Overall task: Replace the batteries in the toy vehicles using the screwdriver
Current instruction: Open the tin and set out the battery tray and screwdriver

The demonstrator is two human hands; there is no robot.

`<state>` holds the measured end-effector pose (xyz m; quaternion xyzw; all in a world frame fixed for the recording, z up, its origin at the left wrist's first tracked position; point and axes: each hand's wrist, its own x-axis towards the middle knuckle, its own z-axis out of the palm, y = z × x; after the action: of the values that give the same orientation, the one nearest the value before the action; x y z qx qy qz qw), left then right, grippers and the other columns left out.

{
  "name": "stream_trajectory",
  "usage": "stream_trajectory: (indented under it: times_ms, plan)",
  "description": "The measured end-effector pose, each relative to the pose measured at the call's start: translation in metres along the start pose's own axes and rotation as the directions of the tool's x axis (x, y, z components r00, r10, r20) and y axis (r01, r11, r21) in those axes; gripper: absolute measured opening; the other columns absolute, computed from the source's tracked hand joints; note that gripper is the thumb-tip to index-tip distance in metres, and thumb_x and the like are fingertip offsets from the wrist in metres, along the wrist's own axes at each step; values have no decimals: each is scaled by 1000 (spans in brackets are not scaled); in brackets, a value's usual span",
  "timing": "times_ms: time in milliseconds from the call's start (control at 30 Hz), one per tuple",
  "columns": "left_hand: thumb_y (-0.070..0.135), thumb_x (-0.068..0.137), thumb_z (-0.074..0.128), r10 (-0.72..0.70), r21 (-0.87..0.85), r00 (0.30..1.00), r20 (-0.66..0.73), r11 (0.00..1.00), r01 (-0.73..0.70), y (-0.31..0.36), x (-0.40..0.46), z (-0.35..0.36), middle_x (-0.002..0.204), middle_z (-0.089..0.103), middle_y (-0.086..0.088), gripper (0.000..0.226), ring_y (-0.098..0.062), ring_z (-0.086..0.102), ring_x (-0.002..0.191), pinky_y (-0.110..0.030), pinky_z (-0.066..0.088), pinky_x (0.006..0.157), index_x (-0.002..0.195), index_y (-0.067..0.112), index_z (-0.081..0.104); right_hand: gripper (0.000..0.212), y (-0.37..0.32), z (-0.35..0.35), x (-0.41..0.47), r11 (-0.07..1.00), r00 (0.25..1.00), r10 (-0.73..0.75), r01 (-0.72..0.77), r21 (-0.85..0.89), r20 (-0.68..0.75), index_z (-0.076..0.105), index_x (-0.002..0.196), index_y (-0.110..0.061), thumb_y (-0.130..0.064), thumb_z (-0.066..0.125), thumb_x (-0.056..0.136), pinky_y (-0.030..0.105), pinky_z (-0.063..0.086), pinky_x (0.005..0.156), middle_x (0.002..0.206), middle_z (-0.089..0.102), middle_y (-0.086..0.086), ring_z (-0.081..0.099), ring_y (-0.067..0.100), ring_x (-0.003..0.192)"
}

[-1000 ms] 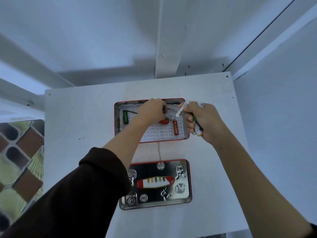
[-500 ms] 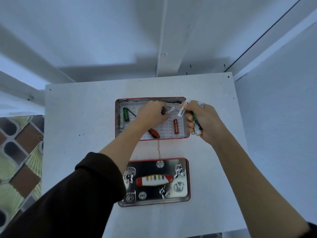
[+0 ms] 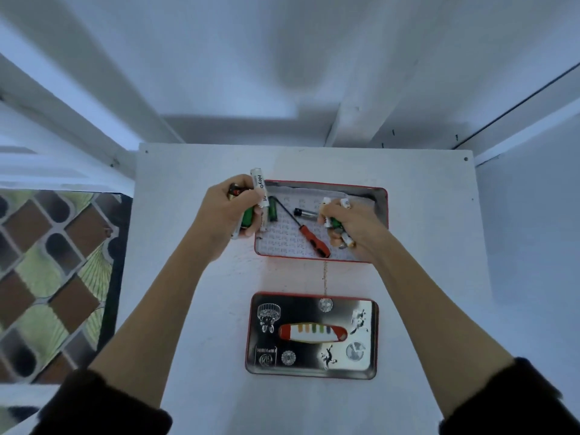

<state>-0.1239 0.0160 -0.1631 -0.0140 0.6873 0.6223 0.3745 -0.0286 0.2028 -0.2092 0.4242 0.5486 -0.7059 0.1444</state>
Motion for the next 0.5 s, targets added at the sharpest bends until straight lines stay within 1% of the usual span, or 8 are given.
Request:
stream_trajectory:
  times_ms: [33,100,167,233,300,333,400,500]
  plan:
    - [2,89,54,12,-5,1000,-1,1000,-12,1,-1,-5,53,49,-1,21,-18,41,49,-21,31,52,70,12,50,20,-1,3,4,990,998,-32,23,-139,-57,57,66,-10,-9,59,85,20,33,38,67,57,11,39,12,41]
    - [8,81,58,39,-17,999,3,999,-39,1,-3,-13,53,47,-3,14,-18,39,41,-19,28,48,70,10,50,21,-4,10,10,902,984,-134,72,-426,-117,54,66,-15,-13,61,85,18,33,38,62,55,5,41,10,43]
    - [13,74,57,56,-40,998,6,998,-55,0,-4,-20,53,47,-5,11,-18,38,36,-19,25,46,65,13,51,22,-7,17,14,741,957,-264,123,-661,-117,51,66,-16,-17,63,85,18,34,41,60,52,-2,45,9,48]
    - [11,77,57,58,-55,998,0,997,-58,-2,-5,-26,54,46,-5,16,-17,38,35,-18,25,45,62,15,52,13,-8,22,17,553,932,-352,132,-823,-86,58,77,-12,-21,64,84,22,36,52,67,54,0,50,14,58]
    - [4,86,55,54,-52,998,-14,997,-55,-4,-6,-30,54,46,-5,22,-17,38,35,-18,27,44,67,12,50,17,-7,25,22,384,924,-381,114,-916,-45,63,93,-10,-24,65,84,25,37,60,80,60,5,51,18,70]
    - [1,89,52,48,-49,999,-23,998,-49,-5,-6,-30,55,46,-5,24,-17,38,35,-18,27,44,68,11,49,20,-5,26,24,338,923,-382,107,-935,-33,64,97,-11,-25,65,83,25,37,60,86,63,7,50,19,73]
    - [-1,91,50,35,-53,998,-42,998,-37,-6,-6,-32,55,45,-6,28,-18,38,36,-19,28,45,66,12,48,20,-3,29,26,302,919,-392,95,-948,-33,65,98,-12,-26,64,84,23,35,57,88,65,8,50,18,72]
    - [0,91,50,23,-60,998,-60,998,-27,-7,-5,-32,55,45,-6,32,-18,38,36,-18,28,45,63,13,46,18,-2,31,27,293,928,-370,66,-954,-49,66,96,-13,-27,64,85,20,31,45,75,57,3,52,17,68]
